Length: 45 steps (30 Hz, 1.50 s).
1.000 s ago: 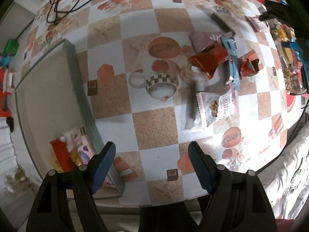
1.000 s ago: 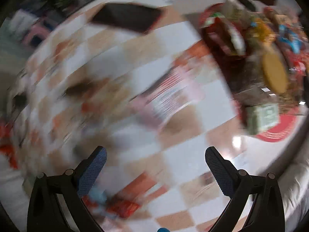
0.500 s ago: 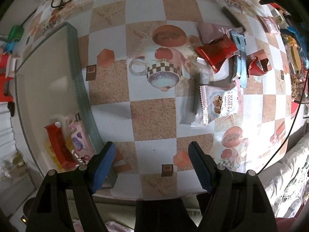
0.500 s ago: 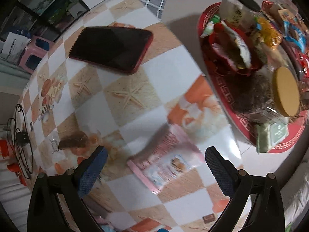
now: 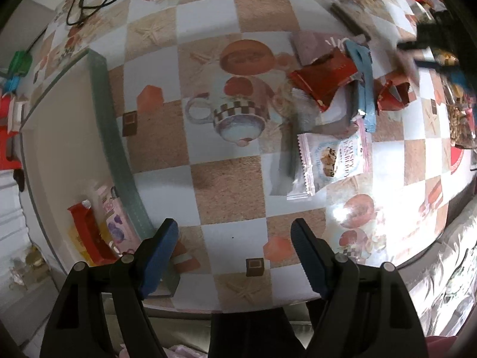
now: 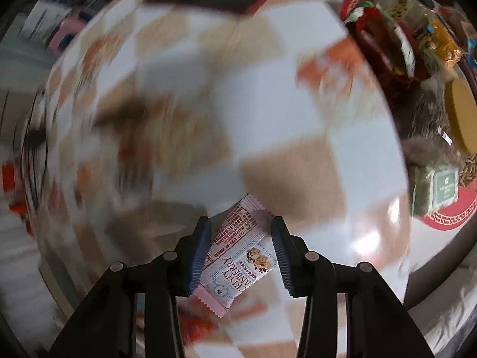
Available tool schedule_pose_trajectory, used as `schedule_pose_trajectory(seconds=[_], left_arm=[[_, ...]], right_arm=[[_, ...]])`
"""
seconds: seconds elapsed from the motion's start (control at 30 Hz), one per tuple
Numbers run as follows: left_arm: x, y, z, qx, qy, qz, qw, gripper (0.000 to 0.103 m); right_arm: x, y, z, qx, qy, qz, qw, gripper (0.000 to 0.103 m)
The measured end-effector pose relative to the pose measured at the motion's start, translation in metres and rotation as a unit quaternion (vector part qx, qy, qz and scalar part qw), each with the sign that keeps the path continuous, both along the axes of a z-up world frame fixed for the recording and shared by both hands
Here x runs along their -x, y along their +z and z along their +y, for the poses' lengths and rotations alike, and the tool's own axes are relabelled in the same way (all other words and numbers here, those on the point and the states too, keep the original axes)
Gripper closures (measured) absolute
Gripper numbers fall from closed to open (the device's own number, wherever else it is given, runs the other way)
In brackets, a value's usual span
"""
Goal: Organize snacks
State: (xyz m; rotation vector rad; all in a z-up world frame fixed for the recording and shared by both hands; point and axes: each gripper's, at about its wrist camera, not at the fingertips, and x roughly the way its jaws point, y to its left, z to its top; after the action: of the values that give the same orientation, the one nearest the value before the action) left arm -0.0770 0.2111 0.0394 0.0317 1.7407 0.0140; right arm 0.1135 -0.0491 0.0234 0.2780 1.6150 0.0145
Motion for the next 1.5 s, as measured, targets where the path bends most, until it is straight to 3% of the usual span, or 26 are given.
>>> schedule_pose_trajectory(seconds=[0.2,0.23,0.27,0.33,0.53,0.8,1.03,1.07,1.17,1.23,1.3,1.5], left_arm=[[0.002,-0.009,-0.009,0.006,-0.023,0.004,0.9997,0.022],[0.002,-0.008,-0.008,0.007,-0.027,0.003,0.9996,0.022],[0.003,-0.008,-0.009,0.01,-0.03,0.002,0.9995,0.022],[0.003,-0.008,-0.009,0.016,-0.032,0.0,0.9994,0.022],[-0.004,-0.015,-0.016,0.04,-0.034,-0.005,0.9986,0.022],[-0.063,-0.014,-0.049,0.027,-0.077,-0.034,0.996,0.022],[-0.113,-0.04,-0.091,0.027,-0.117,-0.048,0.9915,0.022],[-0.118,-0.042,-0.091,0.026,-0.116,-0.052,0.9916,0.018],[-0.13,-0.04,-0.075,0.024,-0.075,-0.077,0.9939,0.018],[-0.135,-0.043,-0.054,0.003,-0.044,-0.066,0.9969,0.018],[-0.136,-0.045,-0.036,0.014,-0.022,-0.051,0.9983,0.018],[-0.135,-0.04,-0.015,0.014,-0.014,-0.048,0.9986,0.018]], right_arm=[[0.089,-0.001,0.032,-0.011,0.043,0.027,0.999,0.057],[0.101,0.0,0.036,-0.01,0.054,0.029,0.998,0.049],[0.11,0.002,0.039,-0.007,0.059,0.028,0.998,0.03],[0.122,0.008,0.038,0.004,0.053,0.016,0.998,0.007],[0.15,0.023,0.017,0.01,-0.018,0.017,1.0,0.007],[0.196,0.018,0.001,0.019,-0.036,0.04,0.998,0.007],[0.217,0.01,-0.004,0.02,-0.029,0.056,0.998,0.007],[0.22,0.01,-0.005,0.022,-0.026,0.057,0.998,0.007],[0.227,0.01,-0.007,0.023,-0.02,0.06,0.998,0.007],[0.228,0.013,-0.002,0.024,-0.018,0.059,0.998,0.007],[0.225,0.009,-0.005,0.024,-0.017,0.061,0.998,0.007],[0.19,-0.003,0.0,0.02,-0.017,0.068,0.997,0.007]])
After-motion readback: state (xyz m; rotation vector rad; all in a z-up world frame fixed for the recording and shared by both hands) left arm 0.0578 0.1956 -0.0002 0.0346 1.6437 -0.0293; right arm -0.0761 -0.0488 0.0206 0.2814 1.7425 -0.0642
